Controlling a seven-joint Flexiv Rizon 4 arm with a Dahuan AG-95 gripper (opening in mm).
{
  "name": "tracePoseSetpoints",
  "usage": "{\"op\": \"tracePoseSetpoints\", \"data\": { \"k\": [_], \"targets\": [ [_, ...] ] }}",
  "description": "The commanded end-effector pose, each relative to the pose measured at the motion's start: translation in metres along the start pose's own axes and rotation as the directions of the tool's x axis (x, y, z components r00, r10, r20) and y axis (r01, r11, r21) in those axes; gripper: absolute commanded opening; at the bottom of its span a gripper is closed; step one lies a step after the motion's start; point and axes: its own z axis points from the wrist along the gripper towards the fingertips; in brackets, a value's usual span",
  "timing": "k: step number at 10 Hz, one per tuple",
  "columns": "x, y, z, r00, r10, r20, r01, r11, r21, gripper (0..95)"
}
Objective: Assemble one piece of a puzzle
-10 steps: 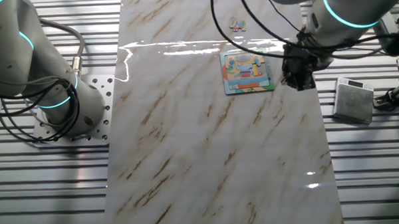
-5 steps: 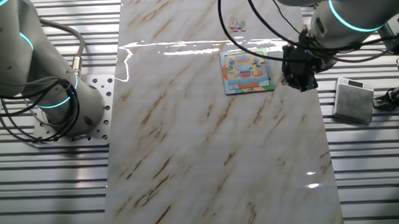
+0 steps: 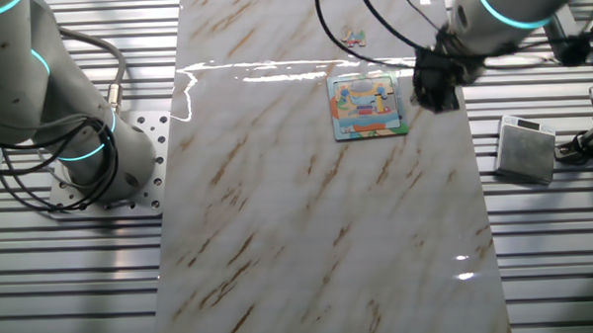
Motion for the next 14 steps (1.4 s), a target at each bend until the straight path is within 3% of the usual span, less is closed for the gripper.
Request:
{"op": "tracePoseSetpoints", "data": {
  "k": [1, 3, 5, 11, 14],
  "targets": [
    [-0.008, 0.045, 0.012, 0.997, 0.076, 0.001, -0.076, 0.997, -0.001, 0.0],
    [-0.011, 0.068, 0.022, 0.996, 0.090, 0.000, -0.090, 0.996, 0.002, 0.0],
    [-0.011, 0.080, 0.028, 0.997, 0.080, 0.000, -0.080, 0.997, -0.003, 0.0],
    [-0.008, 0.079, 0.028, 0.995, -0.097, -0.009, 0.097, 0.995, -0.003, 0.0],
    [-0.008, 0.079, 0.028, 0.993, -0.117, -0.020, 0.117, 0.993, 0.000, 0.0]
  ]
}}
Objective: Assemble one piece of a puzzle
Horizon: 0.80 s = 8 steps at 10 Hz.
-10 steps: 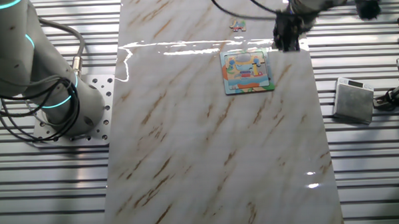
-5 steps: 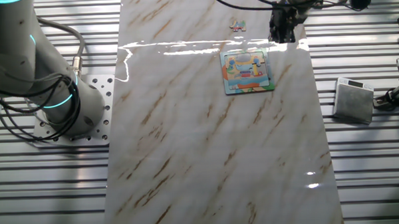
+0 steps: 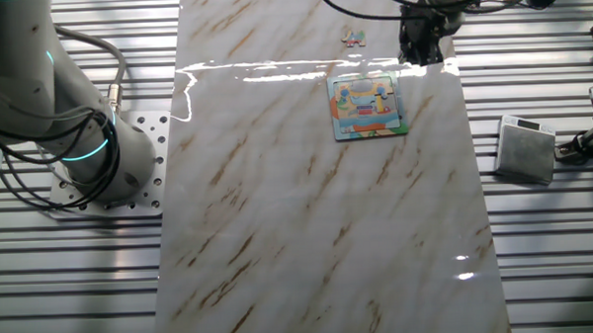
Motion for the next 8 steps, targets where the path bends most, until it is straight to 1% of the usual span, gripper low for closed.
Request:
{"op": "tracePoseSetpoints", "data": {
  "k": [1, 2, 3, 5, 6, 8],
  "targets": [
    [-0.003, 0.014, -0.001, 1.000, 0.028, 0.009, -0.028, 0.999, -0.016, 0.0],
    [-0.006, 0.026, -0.002, 0.998, 0.061, 0.006, -0.061, 0.998, -0.011, 0.0],
    [-0.007, 0.032, -0.002, 0.997, 0.079, 0.006, -0.079, 0.997, -0.008, 0.0],
    [-0.010, 0.053, 0.008, 0.990, 0.137, 0.015, -0.137, 0.991, -0.009, 0.0],
    [-0.009, 0.056, 0.010, 0.989, 0.148, 0.017, -0.148, 0.989, -0.008, 0.0],
    [-0.005, 0.075, 0.020, 0.982, 0.189, 0.019, -0.189, 0.982, -0.007, 0.0]
  ]
}}
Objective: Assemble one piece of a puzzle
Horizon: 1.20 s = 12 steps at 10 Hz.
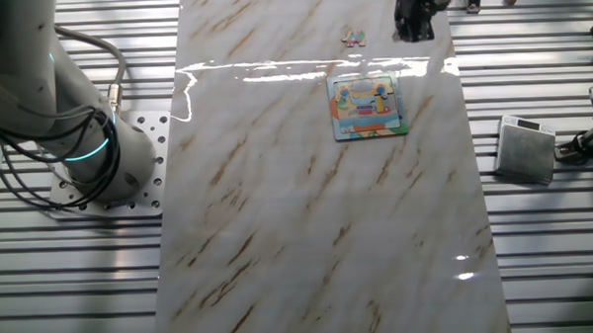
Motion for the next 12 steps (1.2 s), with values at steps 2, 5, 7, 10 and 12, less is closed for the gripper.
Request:
{"op": "tracePoseSetpoints", "data": {
  "k": [2, 5, 7, 10, 12],
  "targets": [
    [0.009, 0.019, 0.014, 0.999, 0.046, 0.009, -0.046, 0.999, 0.001, 0.0],
    [0.009, 0.028, 0.019, 0.998, 0.060, 0.018, -0.060, 0.998, -0.001, 0.0],
    [0.008, 0.030, 0.020, 0.997, 0.067, 0.025, -0.068, 0.998, 0.006, 0.0],
    [0.008, 0.029, 0.020, 0.997, 0.059, 0.040, -0.059, 0.998, -0.002, 0.0],
    [0.008, 0.029, 0.020, 0.999, 0.036, 0.030, -0.036, 0.999, -0.001, 0.0]
  ]
}}
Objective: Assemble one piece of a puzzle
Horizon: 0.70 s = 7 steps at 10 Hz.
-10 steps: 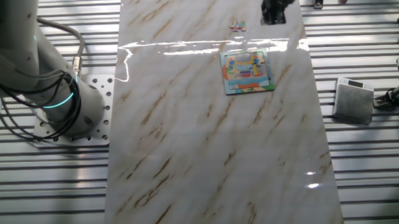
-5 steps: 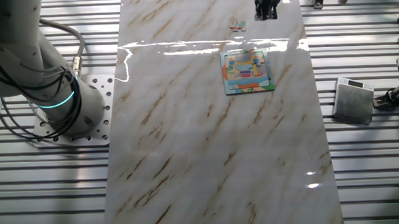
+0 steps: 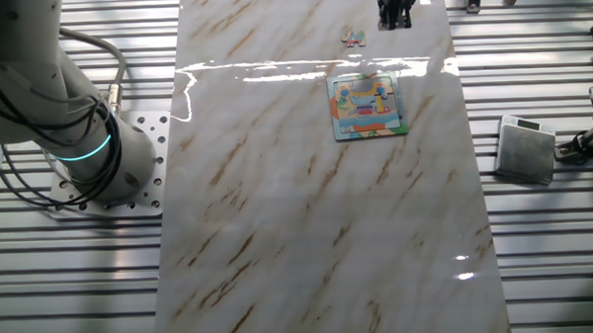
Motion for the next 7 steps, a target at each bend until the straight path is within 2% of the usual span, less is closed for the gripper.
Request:
{"op": "tracePoseSetpoints", "data": {
  "k": [1, 5, 6, 7],
  "targets": [
    [0.0004, -0.0001, 0.0003, 0.999, -0.041, -0.005, 0.041, 0.999, 0.000, 0.0],
    [0.0004, -0.0001, 0.0003, 0.996, -0.088, 0.001, 0.088, 0.996, 0.011, 0.0],
    [0.0008, 0.0004, -0.0004, 0.997, -0.083, 0.011, 0.082, 0.996, 0.036, 0.0],
    [0.0003, 0.0021, -0.0010, 0.996, -0.081, 0.027, 0.080, 0.996, 0.043, 0.0]
  ]
}}
